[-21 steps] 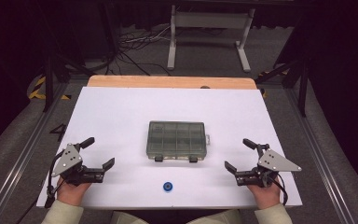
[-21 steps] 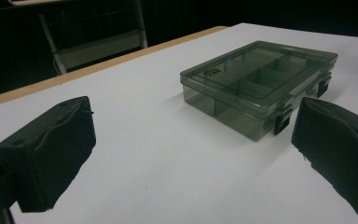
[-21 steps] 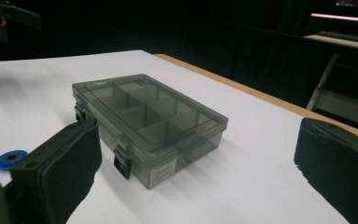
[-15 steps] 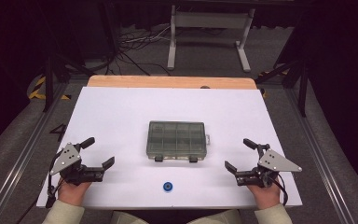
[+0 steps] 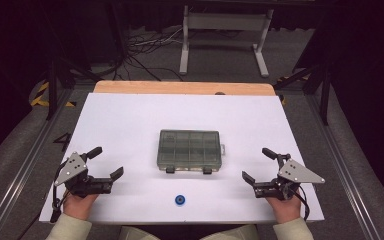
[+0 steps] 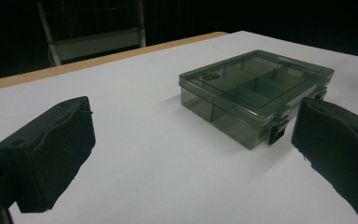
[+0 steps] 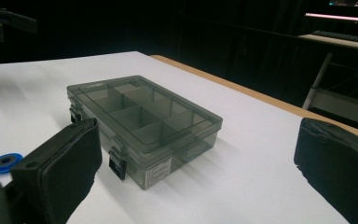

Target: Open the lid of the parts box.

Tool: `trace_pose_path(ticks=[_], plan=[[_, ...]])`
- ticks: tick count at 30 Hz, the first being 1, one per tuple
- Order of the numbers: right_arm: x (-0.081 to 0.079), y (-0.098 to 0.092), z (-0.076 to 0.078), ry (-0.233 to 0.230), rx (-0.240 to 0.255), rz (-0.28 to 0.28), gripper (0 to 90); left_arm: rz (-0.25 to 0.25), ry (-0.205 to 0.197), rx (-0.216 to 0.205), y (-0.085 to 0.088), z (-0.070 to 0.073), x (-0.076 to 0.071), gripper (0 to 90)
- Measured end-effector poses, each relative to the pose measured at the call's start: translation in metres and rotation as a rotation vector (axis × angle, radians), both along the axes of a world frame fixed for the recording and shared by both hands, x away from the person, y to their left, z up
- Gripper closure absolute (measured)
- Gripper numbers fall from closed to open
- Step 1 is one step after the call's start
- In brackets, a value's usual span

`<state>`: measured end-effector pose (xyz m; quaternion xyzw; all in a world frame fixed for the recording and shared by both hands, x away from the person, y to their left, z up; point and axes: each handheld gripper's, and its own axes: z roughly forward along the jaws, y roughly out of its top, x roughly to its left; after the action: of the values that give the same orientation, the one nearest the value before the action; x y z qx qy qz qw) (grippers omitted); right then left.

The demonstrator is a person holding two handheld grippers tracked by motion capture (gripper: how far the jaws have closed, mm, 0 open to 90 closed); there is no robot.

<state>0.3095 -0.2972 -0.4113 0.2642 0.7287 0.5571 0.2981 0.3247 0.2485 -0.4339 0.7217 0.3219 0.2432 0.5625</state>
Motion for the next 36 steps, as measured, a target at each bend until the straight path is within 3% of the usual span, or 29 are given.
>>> trace_pose_path(ticks=[15,18,24,36], plan=[[0.001,0.004,-0.001,0.041,-0.011,0.007,1.2,-0.033,0.036,0.03,-0.004,0.002,0.001,1.1],[0.001,0.004,0.002,0.031,-0.007,0.01,1.2,-0.038,0.041,0.028,-0.008,0.001,0.002,1.3],[0.005,0.009,0.008,0.015,0.016,0.034,1.2,-0.047,0.019,0.045,-0.019,0.007,0.007,1.8],[0.017,0.025,0.018,-0.008,0.012,0.076,3.0,-0.064,-0.005,0.027,-0.035,0.016,0.024,2.4]])
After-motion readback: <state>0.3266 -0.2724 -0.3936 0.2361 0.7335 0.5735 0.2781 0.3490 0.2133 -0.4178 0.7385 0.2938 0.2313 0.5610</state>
